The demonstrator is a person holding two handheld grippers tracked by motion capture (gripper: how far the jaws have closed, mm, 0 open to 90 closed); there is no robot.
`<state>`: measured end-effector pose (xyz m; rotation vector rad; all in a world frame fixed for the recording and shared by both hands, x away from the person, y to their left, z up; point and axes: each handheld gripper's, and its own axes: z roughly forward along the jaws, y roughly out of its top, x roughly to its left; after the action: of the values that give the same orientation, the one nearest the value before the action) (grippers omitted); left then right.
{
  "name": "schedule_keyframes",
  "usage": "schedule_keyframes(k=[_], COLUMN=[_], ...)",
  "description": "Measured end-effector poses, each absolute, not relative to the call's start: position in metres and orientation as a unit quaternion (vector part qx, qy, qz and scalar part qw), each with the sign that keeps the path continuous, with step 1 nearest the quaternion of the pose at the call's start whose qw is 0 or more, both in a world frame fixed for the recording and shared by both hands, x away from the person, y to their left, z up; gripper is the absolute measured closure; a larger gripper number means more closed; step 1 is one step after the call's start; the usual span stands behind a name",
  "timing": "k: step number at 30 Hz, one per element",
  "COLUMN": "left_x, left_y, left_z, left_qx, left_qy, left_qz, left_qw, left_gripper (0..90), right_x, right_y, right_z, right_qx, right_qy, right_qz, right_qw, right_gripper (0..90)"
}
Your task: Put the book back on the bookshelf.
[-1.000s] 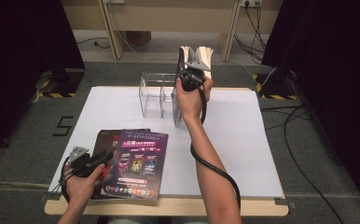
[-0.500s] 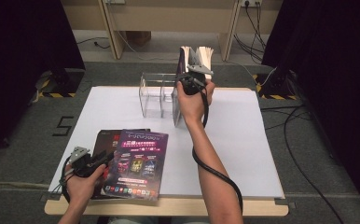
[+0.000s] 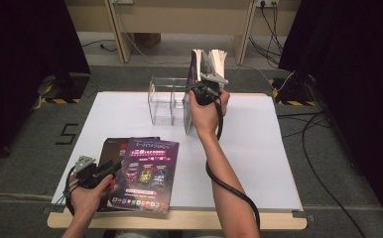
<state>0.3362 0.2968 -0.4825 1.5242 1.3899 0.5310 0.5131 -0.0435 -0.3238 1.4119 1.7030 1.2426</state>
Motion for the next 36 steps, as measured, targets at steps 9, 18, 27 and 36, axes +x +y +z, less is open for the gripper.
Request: schedule_keyframes(k=[9, 18, 27, 36], left_x=[0.337, 0.336, 0.337, 0.337], left_y=[0.296, 0.296, 0.295, 0.294], left_z=[-0.483, -0.483, -0.484, -0.484], left_qx=[0.627, 0.629, 0.63, 0.631], left_qy=[0.572, 0.571, 0.57, 0.57], left_qz=[0.216, 0.216, 0.214, 0.213], left_qw=[0.483, 0.482, 0.481, 0.48], left_gripper=[57.2, 57.2, 57.2, 57.2], right_x=[0.508, 0.504, 0.498, 0.492], right_y=[-0.045, -0.047, -0.05, -0.052], right_z=[-0.325, -0.329, -0.332, -0.334], right_qx=[0.531, 0.533, 0.532, 0.532], right_qy=[0.643, 0.643, 0.644, 0.644], right_qz=[0.465, 0.465, 0.466, 0.468], right_qw=[0.297, 0.293, 0.292, 0.287], right_gripper=[66.8, 66.4, 66.2, 65.7])
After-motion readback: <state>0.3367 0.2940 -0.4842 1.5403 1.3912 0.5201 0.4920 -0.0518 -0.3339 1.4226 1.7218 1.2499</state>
